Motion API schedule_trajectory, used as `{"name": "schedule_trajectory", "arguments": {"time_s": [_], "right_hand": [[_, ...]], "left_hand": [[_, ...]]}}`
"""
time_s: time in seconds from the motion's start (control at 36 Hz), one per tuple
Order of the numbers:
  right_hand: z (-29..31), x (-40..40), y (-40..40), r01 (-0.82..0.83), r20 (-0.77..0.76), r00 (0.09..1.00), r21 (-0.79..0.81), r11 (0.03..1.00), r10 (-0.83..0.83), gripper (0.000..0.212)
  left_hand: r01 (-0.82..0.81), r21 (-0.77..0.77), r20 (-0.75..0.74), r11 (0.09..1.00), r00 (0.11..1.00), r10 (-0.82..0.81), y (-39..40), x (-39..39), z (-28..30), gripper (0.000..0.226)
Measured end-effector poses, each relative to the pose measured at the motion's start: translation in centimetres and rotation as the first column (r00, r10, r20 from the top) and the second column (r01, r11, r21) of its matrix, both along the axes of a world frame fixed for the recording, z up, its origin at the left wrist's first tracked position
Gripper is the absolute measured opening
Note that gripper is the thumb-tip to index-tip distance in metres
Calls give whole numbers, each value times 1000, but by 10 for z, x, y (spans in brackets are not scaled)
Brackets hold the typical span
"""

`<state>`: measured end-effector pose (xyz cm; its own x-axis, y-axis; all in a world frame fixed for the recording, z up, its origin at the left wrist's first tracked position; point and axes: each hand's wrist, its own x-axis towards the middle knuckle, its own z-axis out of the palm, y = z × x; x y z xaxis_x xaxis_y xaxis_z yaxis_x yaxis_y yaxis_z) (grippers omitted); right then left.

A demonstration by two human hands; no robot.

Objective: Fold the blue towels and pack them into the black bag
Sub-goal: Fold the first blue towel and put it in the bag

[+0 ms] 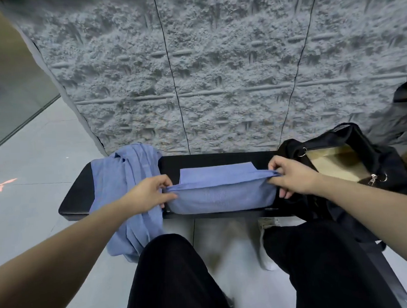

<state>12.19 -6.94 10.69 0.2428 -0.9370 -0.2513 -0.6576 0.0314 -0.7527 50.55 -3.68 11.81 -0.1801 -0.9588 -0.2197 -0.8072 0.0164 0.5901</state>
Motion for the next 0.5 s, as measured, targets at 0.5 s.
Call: {"name": "schedule_trajectory", "arguments": {"time_s": [0.5], "right_hand": [[-30,-16,46,-34,-21,999,-21,999,34,21]], "left_hand": [[-62,18,-193,998,979,64,36,-12,-27,7]]}}
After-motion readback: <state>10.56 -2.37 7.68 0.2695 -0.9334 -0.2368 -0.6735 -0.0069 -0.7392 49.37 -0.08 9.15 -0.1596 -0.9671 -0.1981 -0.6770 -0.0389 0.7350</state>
